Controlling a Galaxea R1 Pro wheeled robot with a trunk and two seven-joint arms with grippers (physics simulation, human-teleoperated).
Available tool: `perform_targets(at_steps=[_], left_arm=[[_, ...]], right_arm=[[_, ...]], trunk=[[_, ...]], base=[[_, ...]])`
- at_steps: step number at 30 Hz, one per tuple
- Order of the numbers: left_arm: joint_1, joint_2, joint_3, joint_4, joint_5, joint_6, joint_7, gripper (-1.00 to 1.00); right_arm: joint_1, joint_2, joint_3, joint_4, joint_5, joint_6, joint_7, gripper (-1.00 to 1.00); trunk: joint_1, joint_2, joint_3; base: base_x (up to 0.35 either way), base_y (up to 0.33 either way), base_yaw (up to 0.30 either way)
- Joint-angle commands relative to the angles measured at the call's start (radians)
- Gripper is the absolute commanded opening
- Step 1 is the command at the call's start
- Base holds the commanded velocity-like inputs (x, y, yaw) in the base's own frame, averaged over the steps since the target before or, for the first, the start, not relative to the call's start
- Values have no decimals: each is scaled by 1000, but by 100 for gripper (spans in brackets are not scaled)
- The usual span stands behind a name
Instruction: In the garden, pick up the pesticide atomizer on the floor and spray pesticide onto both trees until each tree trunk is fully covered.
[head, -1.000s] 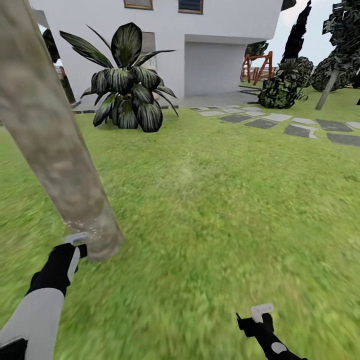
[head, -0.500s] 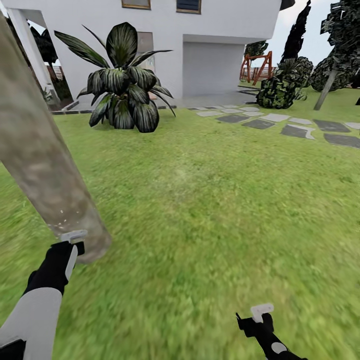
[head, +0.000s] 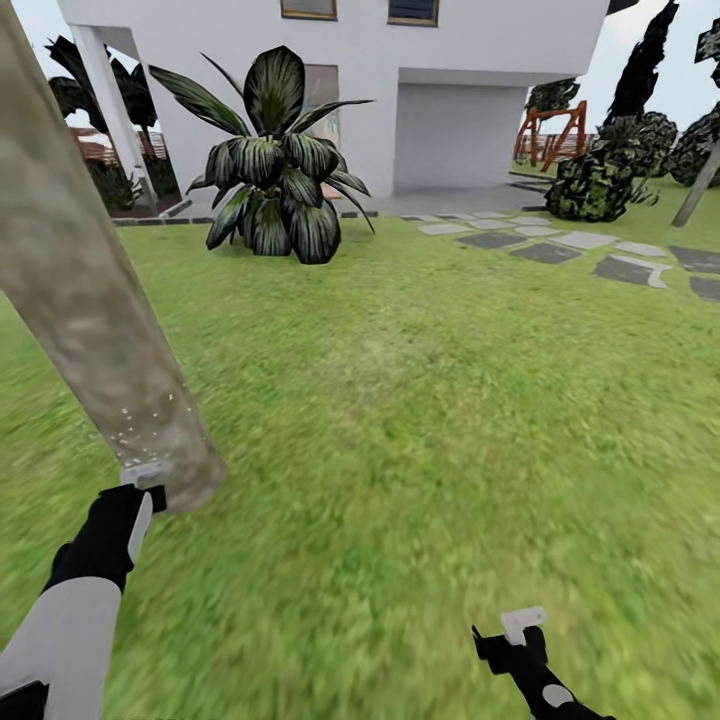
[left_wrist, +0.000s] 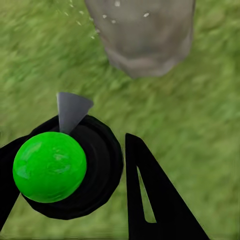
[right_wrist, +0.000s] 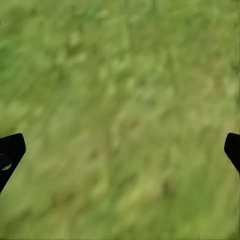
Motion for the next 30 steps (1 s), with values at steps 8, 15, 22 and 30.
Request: perform_targets(at_steps=[8,15,22,30], left_arm=[[9,-4,0,12,-11,6,-3,-100],[10,-4,-1,11,-11,7,-3,-100],[10,-2,-2,9,-13,8,-3,-100],[31,5,6,6,-33,8,-3,-100]], right_arm=[[0,0,9,0,-10,-2,-2,100],[0,-1,9,0,-11,-2,-2,100],[0,-1,9,0,-10,-2,-2,100],[0,-1,9,0,-10,-2,-2,100]], trunk=[[0,0,-1],[0,0,-1],[0,0,-1],[0,0,-1]], base=[[154,-264,216],[155,-264,7],[157,-262,1],[160,-259,203]])
